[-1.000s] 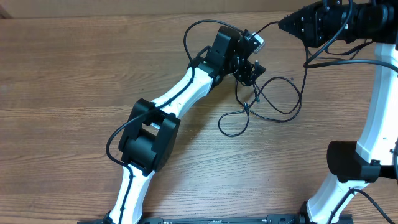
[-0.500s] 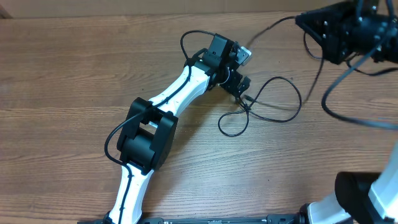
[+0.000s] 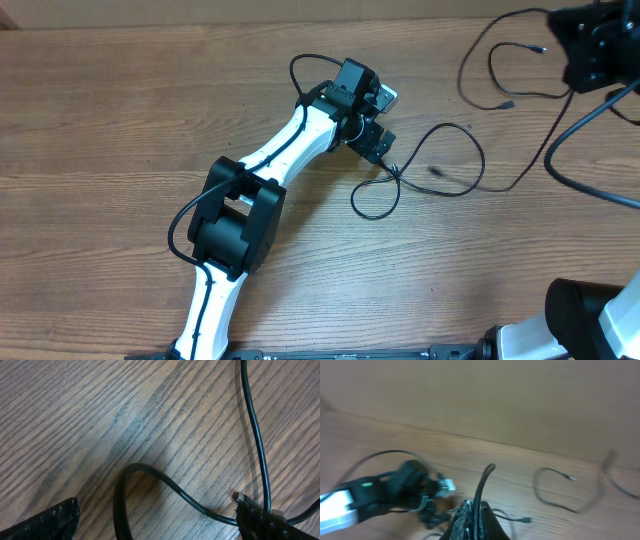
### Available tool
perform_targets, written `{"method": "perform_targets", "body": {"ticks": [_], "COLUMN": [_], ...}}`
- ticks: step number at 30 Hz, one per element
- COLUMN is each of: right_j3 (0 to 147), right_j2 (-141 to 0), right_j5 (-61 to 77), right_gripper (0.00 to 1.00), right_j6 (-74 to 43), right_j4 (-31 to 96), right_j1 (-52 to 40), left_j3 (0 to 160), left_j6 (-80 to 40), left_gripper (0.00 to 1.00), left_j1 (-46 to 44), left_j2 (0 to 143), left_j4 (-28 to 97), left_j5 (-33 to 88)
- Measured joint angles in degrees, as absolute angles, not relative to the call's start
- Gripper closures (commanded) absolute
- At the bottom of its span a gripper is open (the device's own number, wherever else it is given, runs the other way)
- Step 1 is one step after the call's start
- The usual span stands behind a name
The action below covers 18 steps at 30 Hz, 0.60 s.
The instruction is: Untangle cables
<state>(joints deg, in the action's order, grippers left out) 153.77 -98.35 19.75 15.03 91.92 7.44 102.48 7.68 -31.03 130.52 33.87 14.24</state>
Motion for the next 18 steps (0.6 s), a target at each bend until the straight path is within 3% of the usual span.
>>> {"method": "perform_targets", "body": {"ticks": [8, 18], "right_j3": [153.8, 153.6], "right_j2": [-99.2, -106.3], "right_j5": [10.1, 14.5], "right_gripper": [0.96, 0.96], "right_j6": [16.7, 18.1], "right_j4": [89.6, 88.5], "right_j1": [14.0, 14.6], "left_j3": [102.5, 102.5], "left_j6": [7.7, 7.7], "left_gripper": [0.0, 0.0], "left_j1": [-31.0, -31.0], "left_j2": [130.5, 130.5], "left_j4": [33.9, 33.9], "left_j5": [14.2, 14.1]}}
